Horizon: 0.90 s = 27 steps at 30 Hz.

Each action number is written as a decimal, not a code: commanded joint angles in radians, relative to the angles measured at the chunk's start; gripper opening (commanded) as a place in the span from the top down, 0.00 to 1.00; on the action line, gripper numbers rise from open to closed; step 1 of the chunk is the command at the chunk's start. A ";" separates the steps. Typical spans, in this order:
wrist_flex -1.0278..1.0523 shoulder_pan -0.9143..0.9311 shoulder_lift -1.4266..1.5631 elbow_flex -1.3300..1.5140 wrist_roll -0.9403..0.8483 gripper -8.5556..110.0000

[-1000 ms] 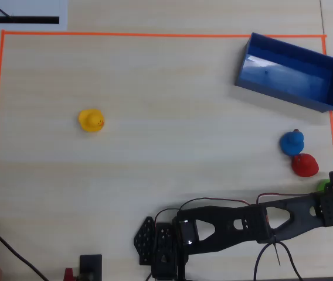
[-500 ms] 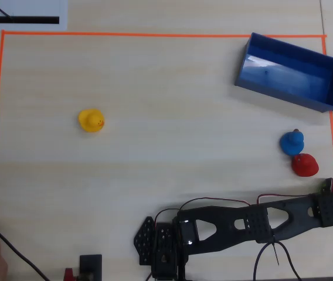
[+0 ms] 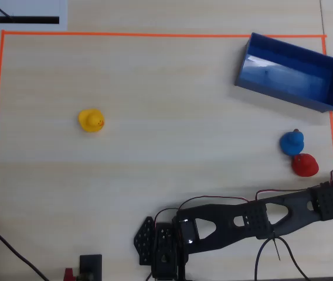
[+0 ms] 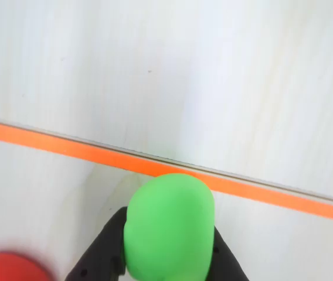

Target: Grasp green duck and put it into box.

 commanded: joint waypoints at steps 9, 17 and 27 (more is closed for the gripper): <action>0.181 -0.311 0.500 -0.015 0.247 0.90; 0.095 -0.574 0.503 0.002 0.279 0.90; -0.029 -0.704 0.247 -0.156 0.273 0.90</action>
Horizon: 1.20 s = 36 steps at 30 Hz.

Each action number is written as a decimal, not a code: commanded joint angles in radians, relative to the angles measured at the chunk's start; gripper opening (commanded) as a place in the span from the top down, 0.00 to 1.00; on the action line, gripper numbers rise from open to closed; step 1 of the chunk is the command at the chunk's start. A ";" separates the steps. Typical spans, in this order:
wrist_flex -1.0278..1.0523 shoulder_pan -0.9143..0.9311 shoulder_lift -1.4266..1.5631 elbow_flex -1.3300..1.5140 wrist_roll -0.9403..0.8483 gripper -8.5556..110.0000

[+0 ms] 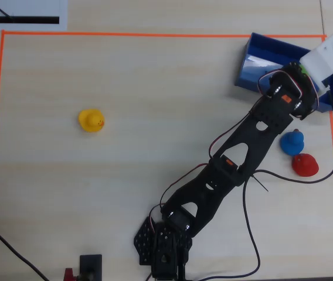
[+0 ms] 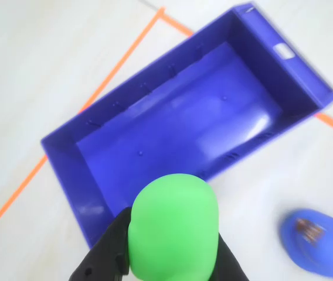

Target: Grasp green duck and put it into box.

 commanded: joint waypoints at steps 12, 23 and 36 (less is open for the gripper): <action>-0.310 -0.091 -0.304 -0.235 -0.014 0.89; -0.434 -0.110 -0.390 -0.114 -0.199 0.85; -0.276 -0.078 -0.350 -0.166 -0.253 0.62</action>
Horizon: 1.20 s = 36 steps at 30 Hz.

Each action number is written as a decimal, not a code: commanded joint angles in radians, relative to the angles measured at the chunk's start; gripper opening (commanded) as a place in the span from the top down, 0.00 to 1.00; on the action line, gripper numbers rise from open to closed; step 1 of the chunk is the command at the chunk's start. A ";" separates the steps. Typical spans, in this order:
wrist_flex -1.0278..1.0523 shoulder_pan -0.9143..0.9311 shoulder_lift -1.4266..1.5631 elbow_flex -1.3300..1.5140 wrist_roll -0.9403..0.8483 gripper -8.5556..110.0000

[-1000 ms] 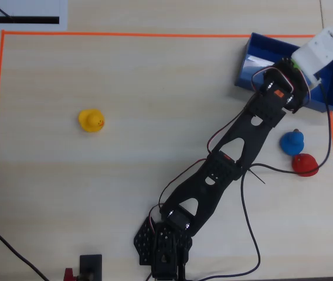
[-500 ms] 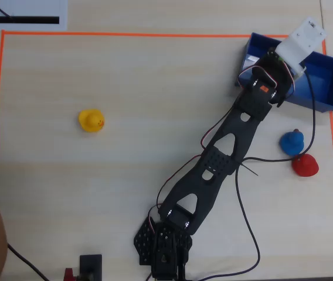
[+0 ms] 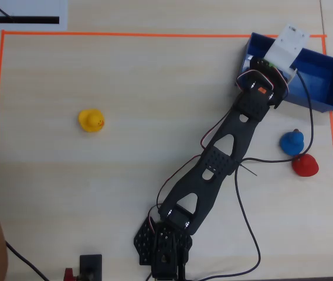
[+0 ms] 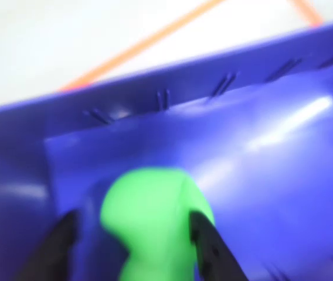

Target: Grasp green duck and put it into box.

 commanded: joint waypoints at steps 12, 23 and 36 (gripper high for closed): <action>-0.054 -0.229 1.152 0.695 0.598 0.72; 0.097 -0.584 2.154 2.077 0.135 0.81; 0.025 -0.655 2.622 2.859 0.051 0.84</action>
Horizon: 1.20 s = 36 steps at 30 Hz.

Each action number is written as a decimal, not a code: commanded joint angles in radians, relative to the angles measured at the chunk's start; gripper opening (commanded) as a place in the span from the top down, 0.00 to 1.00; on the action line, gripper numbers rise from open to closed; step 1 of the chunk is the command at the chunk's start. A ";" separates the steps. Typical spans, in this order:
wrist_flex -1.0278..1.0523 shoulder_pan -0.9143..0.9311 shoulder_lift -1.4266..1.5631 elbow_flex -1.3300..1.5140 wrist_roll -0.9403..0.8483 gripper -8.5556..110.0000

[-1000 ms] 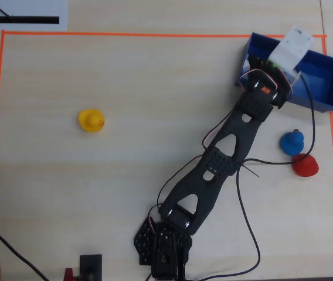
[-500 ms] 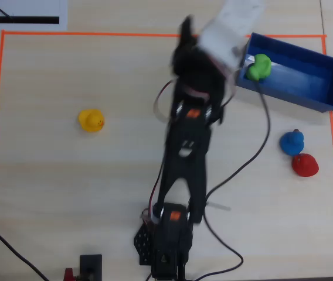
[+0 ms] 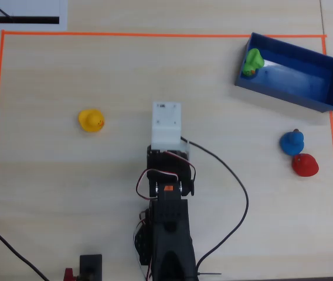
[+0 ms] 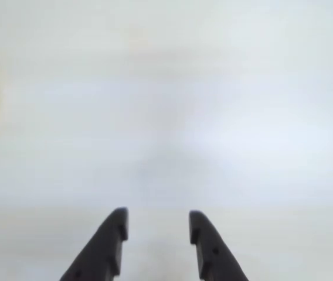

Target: Grasp green duck and put it into box.

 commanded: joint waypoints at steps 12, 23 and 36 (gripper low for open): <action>0.132 -0.037 0.322 0.314 -0.026 0.86; 0.302 -0.044 0.454 0.316 -0.028 0.86; 0.304 -0.044 0.457 0.316 -0.028 0.85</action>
